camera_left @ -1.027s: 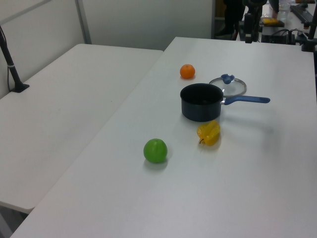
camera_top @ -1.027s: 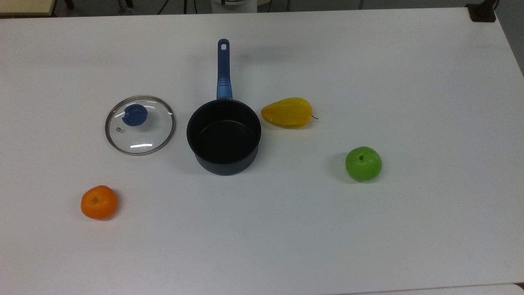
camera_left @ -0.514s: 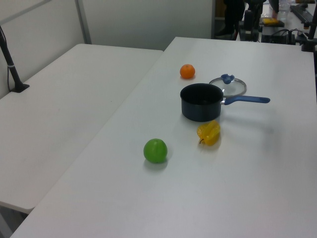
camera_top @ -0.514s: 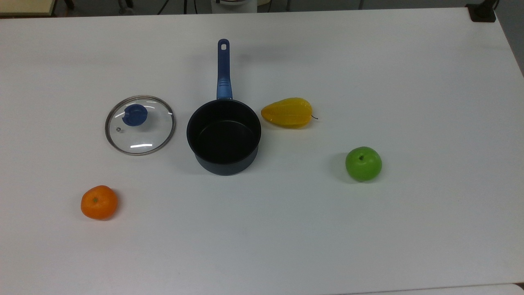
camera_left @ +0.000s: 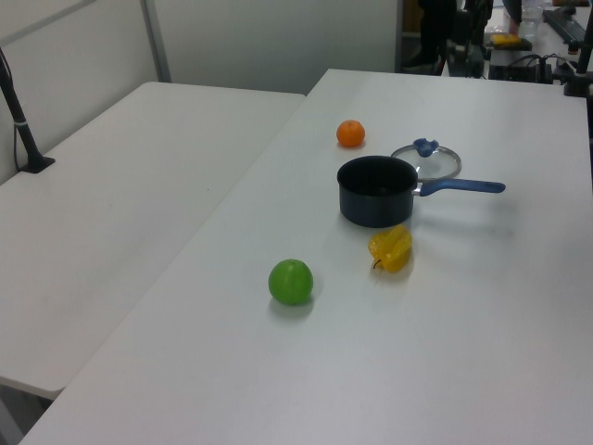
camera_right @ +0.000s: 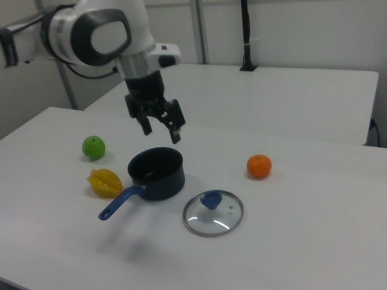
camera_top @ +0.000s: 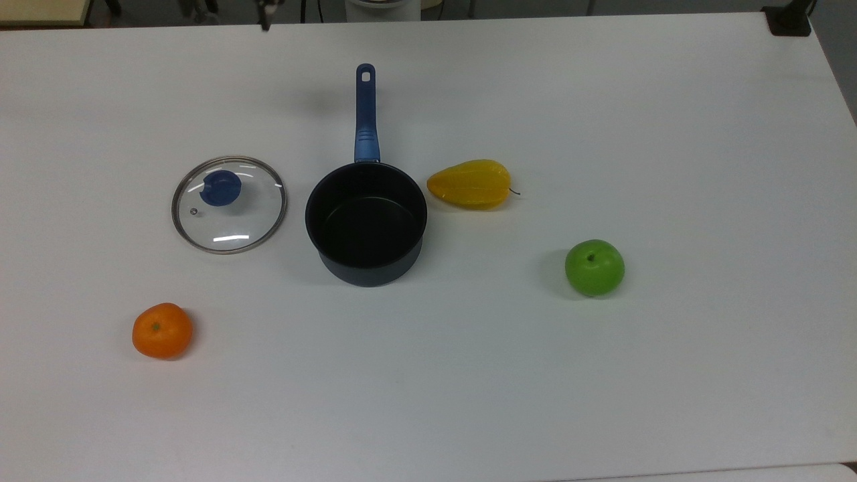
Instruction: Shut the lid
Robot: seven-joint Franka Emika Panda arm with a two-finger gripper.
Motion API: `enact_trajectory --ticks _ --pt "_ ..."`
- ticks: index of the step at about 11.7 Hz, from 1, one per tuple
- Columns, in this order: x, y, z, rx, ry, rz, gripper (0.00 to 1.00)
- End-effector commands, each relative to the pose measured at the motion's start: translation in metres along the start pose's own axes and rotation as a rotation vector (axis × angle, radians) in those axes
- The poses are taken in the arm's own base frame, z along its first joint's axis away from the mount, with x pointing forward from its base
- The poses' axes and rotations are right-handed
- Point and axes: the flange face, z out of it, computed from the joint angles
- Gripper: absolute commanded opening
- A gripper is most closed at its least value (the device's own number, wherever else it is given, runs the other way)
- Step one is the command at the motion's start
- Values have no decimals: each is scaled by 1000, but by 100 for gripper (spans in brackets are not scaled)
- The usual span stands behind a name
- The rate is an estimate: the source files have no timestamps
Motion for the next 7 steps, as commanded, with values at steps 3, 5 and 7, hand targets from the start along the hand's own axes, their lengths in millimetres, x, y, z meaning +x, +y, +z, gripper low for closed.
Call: enact_trajectory --ticks 3,5,7 --pt "48 25 101 -13 -4 40 100" --pt "60 31 144 -19 -16 37 100" --pt "74 31 184 -29 3 24 100"
